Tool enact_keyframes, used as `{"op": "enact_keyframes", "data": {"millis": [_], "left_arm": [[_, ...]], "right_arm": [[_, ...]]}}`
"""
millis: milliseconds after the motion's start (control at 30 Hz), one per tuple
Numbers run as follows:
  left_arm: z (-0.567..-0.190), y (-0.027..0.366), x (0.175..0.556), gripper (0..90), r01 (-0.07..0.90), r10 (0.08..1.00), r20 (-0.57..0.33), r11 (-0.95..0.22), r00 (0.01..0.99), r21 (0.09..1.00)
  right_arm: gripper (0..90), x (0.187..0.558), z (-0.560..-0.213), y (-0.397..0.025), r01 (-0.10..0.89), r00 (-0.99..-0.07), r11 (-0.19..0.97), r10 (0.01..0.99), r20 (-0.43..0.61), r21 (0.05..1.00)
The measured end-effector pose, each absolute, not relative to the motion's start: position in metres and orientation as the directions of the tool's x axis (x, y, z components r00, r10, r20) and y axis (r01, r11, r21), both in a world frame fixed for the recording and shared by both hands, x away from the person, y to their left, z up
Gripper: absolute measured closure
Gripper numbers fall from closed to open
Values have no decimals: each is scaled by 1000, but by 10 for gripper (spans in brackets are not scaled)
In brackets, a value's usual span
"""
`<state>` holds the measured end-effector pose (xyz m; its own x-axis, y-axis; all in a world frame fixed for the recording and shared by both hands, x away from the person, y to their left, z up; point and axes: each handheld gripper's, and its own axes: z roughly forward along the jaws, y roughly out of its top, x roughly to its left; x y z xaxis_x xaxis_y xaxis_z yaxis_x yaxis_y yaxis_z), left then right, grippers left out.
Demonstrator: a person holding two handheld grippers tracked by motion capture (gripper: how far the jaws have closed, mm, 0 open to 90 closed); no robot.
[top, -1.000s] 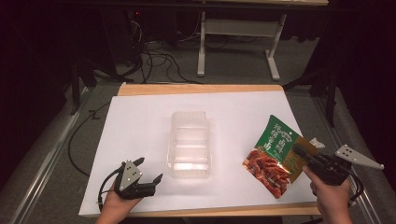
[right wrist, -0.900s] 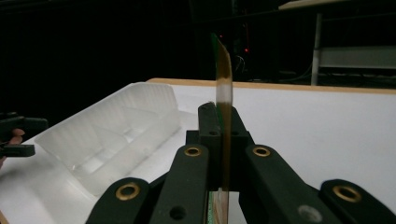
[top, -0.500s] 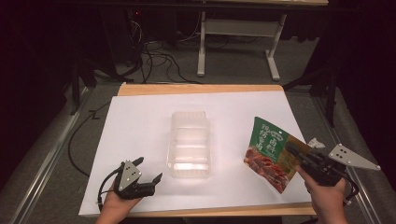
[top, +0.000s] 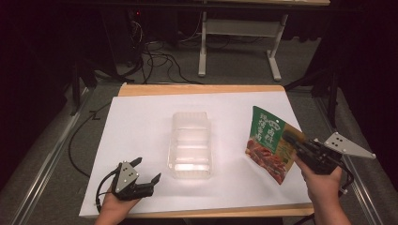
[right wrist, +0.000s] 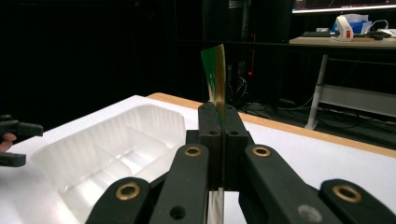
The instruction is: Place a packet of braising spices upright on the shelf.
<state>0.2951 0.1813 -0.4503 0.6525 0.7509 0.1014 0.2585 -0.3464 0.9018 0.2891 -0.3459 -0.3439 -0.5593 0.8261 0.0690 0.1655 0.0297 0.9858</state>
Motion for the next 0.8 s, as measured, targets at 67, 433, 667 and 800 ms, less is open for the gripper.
{"op": "enact_keyframes", "data": {"millis": [67, 433, 667, 800], "left_arm": [[-450, 181, 295, 155, 258, 754, 100, -343, 649, 903], [-450, 182, 294, 155, 258, 756, 99, -339, 647, 905], [-449, 184, 294, 155, 256, 761, 98, -332, 641, 908], [-449, 185, 294, 155, 256, 763, 100, -334, 639, 907]], "right_arm": [[900, 298, -341, -339, 168, -569, 39, 820, 64, 985], [900, 323, -331, -320, 149, -591, 19, 803, 74, 989], [900, 334, -326, -305, 126, -621, 24, 781, 60, 992], [900, 339, -321, -298, 114, -635, 31, 771, 49, 993]]}}
